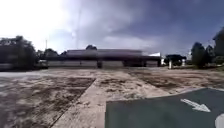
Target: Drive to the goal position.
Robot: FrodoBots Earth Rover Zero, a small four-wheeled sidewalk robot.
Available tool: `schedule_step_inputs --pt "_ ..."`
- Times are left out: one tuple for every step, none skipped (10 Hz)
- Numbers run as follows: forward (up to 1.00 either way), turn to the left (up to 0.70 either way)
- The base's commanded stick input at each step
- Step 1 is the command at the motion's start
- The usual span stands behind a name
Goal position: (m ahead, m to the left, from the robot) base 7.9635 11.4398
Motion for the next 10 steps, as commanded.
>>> schedule_step_inputs --pt "0.7 0.0" --pt "0.7 0.0" --pt "0.7 0.0" --pt "0.7 0.0" --pt "0.7 0.0" --pt "0.7 0.0" --pt "0.7 0.0" --pt "0.7 0.0" --pt "0.7 0.0" --pt "0.7 0.0"
